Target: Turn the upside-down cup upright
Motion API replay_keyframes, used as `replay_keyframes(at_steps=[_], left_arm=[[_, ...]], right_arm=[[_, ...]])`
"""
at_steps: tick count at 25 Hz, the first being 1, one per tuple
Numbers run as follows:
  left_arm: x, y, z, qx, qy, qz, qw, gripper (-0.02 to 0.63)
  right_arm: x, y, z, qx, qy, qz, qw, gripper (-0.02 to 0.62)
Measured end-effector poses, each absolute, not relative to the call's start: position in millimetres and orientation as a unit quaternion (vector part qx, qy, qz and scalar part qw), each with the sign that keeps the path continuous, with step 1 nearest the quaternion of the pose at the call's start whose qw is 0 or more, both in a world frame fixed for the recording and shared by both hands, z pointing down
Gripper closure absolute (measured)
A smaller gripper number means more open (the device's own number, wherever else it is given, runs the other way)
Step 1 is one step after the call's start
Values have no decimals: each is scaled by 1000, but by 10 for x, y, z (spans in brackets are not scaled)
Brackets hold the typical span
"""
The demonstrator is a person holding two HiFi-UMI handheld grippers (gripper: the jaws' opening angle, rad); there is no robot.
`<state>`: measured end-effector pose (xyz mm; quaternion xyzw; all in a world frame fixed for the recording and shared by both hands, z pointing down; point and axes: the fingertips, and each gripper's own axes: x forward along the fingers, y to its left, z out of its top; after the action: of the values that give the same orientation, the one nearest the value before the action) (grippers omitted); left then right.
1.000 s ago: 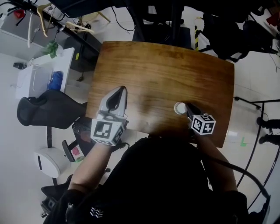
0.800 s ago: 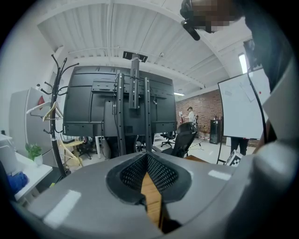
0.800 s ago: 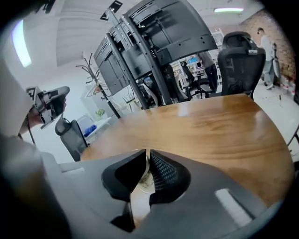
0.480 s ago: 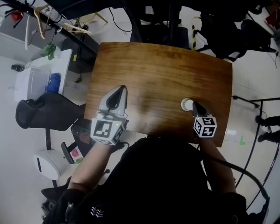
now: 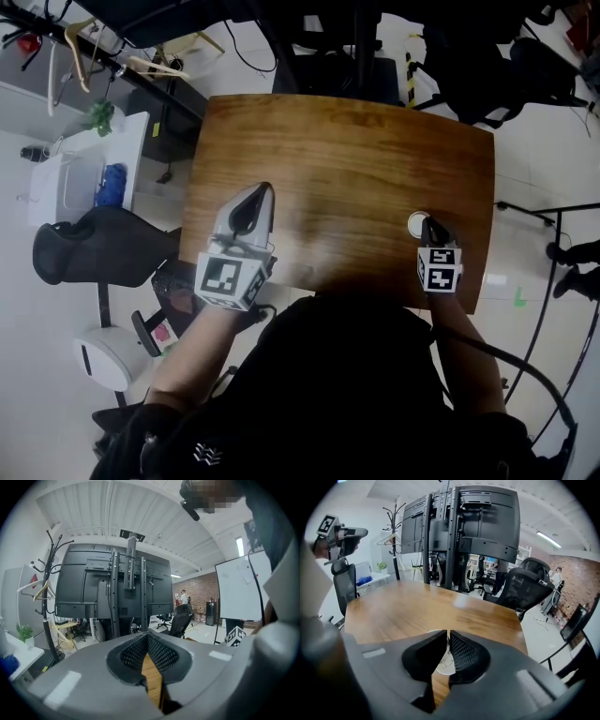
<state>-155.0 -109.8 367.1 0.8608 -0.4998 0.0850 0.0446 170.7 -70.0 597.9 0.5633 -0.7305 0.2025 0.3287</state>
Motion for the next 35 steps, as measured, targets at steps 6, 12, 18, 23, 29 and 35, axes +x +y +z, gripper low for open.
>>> replay_keyframes(at_steps=[6,12,18,23,29,35], left_arm=[[-1653,-1075,3674,856,-506,95,41,606],[-1643,-1006,3643,854,-508,106,32,606],[-1768,-961,3690,845,-519,117,46,606],[-1923,-918,3668,835,-534,123,40,606],[-1902,-930,3679,833,-539,117,44,606],[-1783,-988,3677,839,-531,110,45,606]], right_arm=[[1193,-742,5935,521,-773,182,312,568],[793,-811,6079,497,-788,183,313,566],[682,-851,6327,482,-789,175,337,594],[782,-886,6384,494,-786,179,327,592],[1194,-946,6184,524,-783,191,274,508],[1662,-821,6322,537,-756,289,237,441]])
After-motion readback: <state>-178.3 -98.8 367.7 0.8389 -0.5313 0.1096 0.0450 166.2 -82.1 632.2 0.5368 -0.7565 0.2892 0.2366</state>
